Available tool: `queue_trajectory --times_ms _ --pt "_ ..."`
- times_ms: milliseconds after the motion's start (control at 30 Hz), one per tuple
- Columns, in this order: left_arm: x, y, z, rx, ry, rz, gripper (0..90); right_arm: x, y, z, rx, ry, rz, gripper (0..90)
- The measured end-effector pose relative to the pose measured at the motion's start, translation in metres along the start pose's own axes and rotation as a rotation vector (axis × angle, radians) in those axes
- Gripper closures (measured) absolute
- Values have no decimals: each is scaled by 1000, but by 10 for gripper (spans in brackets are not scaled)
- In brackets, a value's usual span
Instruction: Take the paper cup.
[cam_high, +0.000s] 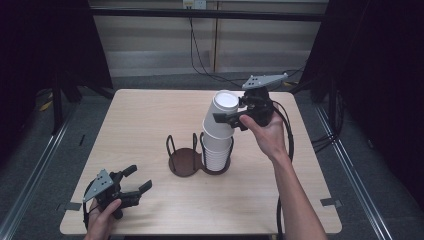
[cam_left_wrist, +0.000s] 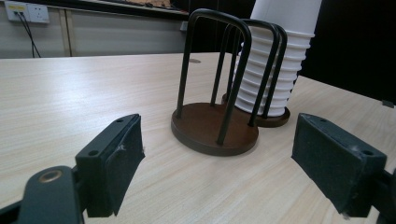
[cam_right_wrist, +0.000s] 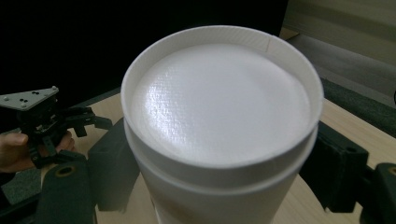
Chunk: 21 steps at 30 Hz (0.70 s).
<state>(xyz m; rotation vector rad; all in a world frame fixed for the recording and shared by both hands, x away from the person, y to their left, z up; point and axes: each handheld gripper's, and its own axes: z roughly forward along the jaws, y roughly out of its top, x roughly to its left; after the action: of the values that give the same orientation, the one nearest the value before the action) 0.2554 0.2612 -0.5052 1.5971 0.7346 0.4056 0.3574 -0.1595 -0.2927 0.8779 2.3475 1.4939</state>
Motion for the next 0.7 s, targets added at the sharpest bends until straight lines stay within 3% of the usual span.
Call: queue_trajectory --times_ms 700 --pt "0 1 2 15 5 -8 157 5 0 -22 -157 10 0 221"
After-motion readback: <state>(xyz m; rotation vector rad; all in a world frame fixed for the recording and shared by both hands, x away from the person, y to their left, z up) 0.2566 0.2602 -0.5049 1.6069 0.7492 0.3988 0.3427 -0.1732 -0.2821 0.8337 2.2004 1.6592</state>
